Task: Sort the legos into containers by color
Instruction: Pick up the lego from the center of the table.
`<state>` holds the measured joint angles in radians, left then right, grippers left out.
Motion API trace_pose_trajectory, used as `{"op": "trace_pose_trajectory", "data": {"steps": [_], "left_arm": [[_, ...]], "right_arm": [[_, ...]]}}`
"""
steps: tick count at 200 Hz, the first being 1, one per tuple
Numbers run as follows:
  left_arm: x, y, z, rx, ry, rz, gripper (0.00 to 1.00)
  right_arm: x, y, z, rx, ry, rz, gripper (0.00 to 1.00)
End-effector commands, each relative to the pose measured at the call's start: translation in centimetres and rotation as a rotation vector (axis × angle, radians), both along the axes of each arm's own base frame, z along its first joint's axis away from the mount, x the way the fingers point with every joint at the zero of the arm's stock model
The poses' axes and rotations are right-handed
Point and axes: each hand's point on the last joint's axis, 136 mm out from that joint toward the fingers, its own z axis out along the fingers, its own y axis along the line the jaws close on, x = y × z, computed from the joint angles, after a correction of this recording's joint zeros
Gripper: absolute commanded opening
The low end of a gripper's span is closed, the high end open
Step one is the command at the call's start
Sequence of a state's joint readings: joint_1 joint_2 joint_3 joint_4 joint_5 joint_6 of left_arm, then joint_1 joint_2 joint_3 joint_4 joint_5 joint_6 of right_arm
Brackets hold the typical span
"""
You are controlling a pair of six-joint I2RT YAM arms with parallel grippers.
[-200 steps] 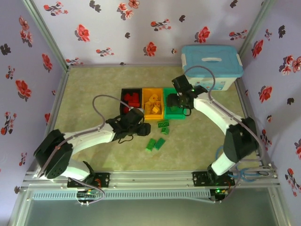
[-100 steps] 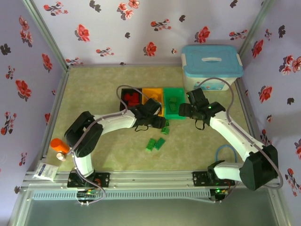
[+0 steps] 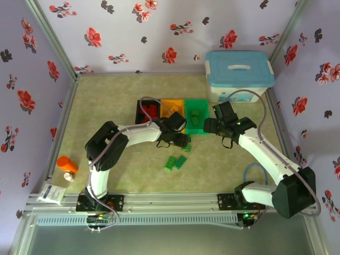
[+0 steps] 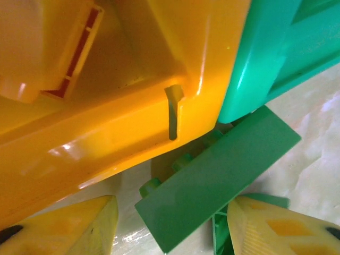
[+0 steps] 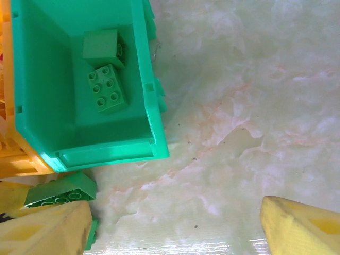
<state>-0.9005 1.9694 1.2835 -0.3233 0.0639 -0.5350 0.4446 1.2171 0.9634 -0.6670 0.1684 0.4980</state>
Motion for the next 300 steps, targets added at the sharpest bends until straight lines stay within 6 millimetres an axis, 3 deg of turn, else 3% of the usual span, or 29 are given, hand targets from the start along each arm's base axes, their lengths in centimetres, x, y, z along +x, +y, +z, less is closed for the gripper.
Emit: {"op": "trace_pose_trajectory", "data": {"steps": [1,101,149,199,241,300], "left_arm": [[0.1,-1.0,0.3,-0.006,-0.006,-0.030,0.56],[-0.5,-2.2,0.5,0.002,-0.006,-0.070,0.31],[-1.2,-2.5,1.0,0.005,-0.023,-0.098,0.24],[-1.6,-3.2,3.6,-0.031,-0.073,-0.128,0.21],[-1.3,-3.5,7.1,-0.091,-0.124,-0.127,0.19],[0.6,-4.3,11.1,-0.154,-0.195,-0.104,0.18]], "right_arm": [[0.0,-0.3,0.4,0.015,-0.021,-0.013,0.83],[-0.3,-0.5,0.0,0.011,-0.017,-0.020,0.83],[-0.3,-0.6,-0.1,0.007,-0.016,-0.022,0.83],[-0.7,-1.5,0.0,-0.012,-0.030,-0.044,0.83],[-1.1,-4.0,1.0,-0.033,-0.067,-0.127,0.83],[-1.7,-5.5,1.3,-0.006,-0.082,-0.180,0.83]]}}
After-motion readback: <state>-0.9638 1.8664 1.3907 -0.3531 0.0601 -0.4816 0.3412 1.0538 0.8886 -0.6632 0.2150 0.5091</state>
